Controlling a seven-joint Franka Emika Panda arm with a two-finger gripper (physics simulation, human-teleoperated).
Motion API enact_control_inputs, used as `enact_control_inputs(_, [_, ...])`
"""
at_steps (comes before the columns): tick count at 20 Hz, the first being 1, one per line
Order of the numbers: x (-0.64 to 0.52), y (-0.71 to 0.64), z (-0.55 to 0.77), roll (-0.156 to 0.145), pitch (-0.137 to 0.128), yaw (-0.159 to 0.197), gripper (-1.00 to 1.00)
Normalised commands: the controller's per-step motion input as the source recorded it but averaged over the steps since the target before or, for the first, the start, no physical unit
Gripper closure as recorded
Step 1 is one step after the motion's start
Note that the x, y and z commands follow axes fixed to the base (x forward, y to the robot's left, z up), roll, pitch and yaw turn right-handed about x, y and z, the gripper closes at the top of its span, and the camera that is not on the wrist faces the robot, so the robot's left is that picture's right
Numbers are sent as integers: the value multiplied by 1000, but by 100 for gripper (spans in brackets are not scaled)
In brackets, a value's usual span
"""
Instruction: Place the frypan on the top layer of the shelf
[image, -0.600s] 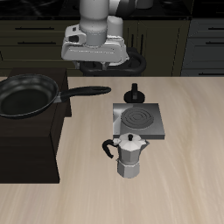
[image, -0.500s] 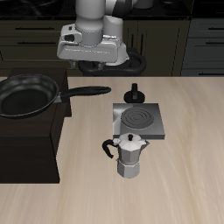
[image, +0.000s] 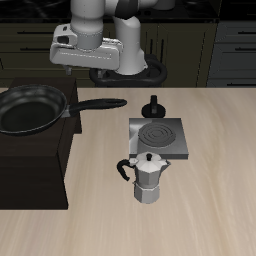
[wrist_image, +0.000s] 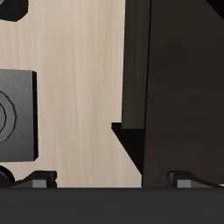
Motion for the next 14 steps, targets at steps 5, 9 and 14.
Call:
enact_control_inputs(5, [-15, -297, 38, -27, -4, -19, -100])
enact_control_inputs(9, [-42, -207, 33, -6, -13, 3, -100])
enact_control_inputs(14, [39, -188, 53, -24, -11, 3, -100])
